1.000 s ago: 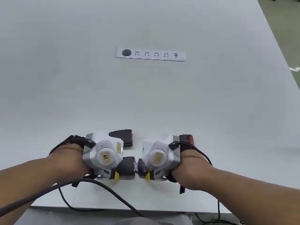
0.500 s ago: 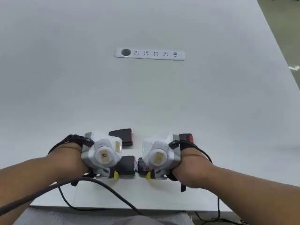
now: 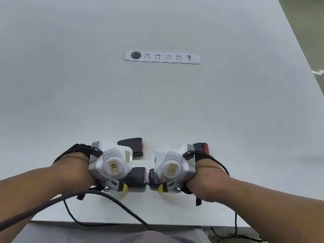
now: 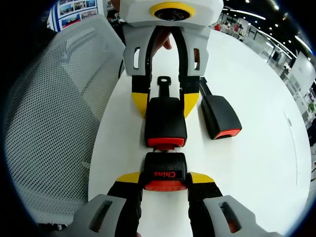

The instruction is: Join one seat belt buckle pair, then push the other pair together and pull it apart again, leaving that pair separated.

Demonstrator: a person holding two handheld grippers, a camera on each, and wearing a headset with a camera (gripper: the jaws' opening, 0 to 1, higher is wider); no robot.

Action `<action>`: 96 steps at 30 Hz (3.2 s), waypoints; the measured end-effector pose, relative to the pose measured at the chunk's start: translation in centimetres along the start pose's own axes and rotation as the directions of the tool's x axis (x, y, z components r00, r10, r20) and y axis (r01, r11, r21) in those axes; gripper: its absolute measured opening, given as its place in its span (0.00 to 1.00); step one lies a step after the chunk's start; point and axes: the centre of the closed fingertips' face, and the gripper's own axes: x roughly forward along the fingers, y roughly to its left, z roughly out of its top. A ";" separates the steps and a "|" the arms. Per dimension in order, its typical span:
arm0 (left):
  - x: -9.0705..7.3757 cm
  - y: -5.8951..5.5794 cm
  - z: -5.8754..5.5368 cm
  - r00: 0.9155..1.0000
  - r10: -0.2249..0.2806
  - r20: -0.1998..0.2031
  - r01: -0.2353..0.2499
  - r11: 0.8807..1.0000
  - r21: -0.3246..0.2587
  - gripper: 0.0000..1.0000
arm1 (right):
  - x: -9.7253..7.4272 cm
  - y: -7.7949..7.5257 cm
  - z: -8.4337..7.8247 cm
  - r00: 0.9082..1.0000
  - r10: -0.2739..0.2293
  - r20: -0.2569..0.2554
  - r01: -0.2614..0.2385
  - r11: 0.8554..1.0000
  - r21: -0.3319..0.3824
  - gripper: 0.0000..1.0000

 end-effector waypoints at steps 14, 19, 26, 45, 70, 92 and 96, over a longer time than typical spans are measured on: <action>-1.8 0.6 2.2 0.997 0.001 0.078 0.001 0.999 -0.032 0.40 | -1.8 1.1 0.8 0.996 0.013 0.083 -0.019 0.997 0.070 0.35; -2.9 1.0 3.5 0.993 0.023 0.113 -0.019 0.999 -0.032 0.40 | -3.3 0.8 0.7 0.994 0.000 0.113 -0.010 0.996 0.091 0.37; -3.9 2.0 4.7 0.990 0.017 0.143 -0.005 0.996 -0.083 0.43 | -5.1 -0.8 -1.3 0.991 -0.034 0.126 0.019 0.992 0.121 0.38; -3.3 8.9 2.4 0.992 0.095 0.087 -0.083 0.988 -0.132 0.46 | -7.8 -7.7 -8.1 0.987 -0.136 0.080 0.120 0.977 0.179 0.38; 0.5 9.1 0.9 1.000 0.005 0.016 -0.003 0.996 -0.093 0.37 | -6.5 -8.0 -11.3 0.998 -0.046 0.043 0.040 0.990 0.132 0.33; 0.1 8.5 1.7 1.000 0.004 -0.004 -0.004 1.000 -0.006 0.35 | -6.3 -8.5 -11.3 0.997 -0.067 0.047 0.059 0.985 0.162 0.33; 0.2 8.6 1.8 1.000 -0.004 -0.009 0.004 1.000 0.010 0.35 | -6.2 -8.3 -11.2 0.997 -0.060 0.057 0.050 0.984 0.169 0.34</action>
